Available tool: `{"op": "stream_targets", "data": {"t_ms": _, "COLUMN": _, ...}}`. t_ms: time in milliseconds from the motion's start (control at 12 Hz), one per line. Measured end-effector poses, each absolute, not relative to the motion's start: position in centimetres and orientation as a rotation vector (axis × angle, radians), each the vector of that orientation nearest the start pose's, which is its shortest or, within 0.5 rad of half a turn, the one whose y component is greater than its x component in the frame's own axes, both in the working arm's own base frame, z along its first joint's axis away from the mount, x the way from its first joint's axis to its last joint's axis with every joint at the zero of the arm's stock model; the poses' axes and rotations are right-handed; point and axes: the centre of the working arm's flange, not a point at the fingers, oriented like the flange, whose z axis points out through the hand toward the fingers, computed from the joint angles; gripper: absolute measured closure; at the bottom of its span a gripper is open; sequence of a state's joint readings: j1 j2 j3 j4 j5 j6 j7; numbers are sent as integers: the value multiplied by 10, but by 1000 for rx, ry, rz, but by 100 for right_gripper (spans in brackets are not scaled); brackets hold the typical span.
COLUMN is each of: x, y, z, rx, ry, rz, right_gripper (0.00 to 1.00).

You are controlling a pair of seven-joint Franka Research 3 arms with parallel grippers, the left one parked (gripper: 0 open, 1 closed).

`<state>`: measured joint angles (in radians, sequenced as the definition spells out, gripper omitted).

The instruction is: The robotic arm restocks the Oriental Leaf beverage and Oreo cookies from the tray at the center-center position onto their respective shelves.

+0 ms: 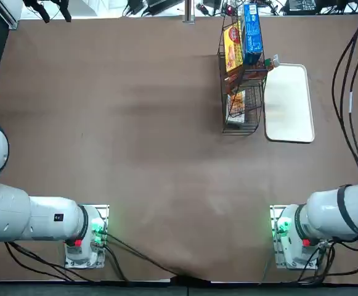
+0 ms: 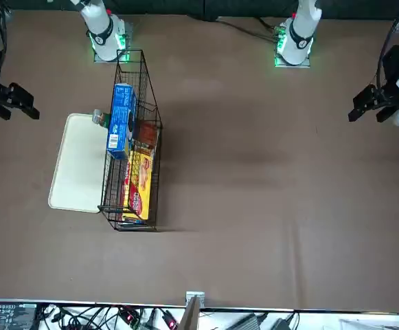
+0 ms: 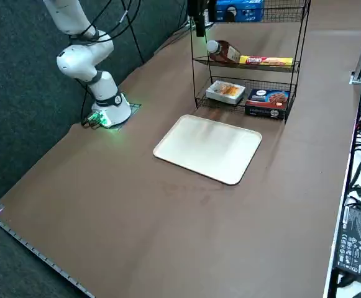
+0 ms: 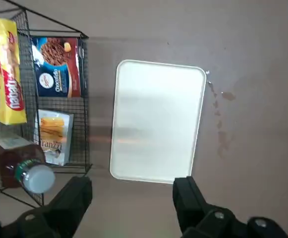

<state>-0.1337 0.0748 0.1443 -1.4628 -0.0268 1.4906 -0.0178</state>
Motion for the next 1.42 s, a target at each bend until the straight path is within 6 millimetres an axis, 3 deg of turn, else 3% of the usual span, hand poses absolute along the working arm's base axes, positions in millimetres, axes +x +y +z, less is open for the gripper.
{"op": "stream_targets", "data": {"t_ms": 583, "x": 525, "y": -20, "z": 618, "rx": -3169, "ry": -17, "rz": 44, "right_gripper": 0}}
{"op": "stream_targets", "data": {"t_ms": 917, "x": 521, "y": -6, "z": 623, "rx": -3166, "ry": -57, "rz": 28, "right_gripper": 0}}
{"op": "stream_targets", "data": {"t_ms": 1417, "x": 516, "y": -7, "z": 628, "rx": -3161, "ry": -57, "rz": 25, "right_gripper": 0}}
